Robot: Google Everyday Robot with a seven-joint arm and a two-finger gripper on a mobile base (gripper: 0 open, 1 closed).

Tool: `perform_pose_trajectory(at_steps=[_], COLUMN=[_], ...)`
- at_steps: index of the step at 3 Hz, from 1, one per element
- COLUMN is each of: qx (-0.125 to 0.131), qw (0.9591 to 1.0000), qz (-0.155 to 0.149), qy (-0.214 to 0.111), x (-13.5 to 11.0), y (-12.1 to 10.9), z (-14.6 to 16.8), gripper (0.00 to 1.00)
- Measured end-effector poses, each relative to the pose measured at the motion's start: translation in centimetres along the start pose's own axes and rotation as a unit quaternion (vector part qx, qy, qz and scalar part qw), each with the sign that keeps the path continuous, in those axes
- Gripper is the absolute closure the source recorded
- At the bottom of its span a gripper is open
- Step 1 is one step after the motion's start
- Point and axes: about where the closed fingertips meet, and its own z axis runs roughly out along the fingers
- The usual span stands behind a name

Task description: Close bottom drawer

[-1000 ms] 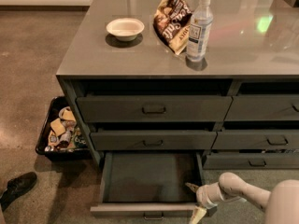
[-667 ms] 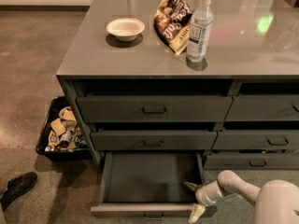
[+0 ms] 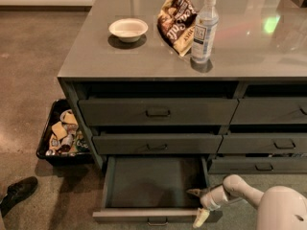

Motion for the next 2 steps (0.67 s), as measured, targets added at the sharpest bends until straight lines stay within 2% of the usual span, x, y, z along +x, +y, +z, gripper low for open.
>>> perform_pose_trajectory(at_steps=[2], qx=[0.000], qw=[1.0000], qz=[0.000], qy=[0.000], x=[-0.62], y=[0.12], z=[-0.64], gripper=[0.65])
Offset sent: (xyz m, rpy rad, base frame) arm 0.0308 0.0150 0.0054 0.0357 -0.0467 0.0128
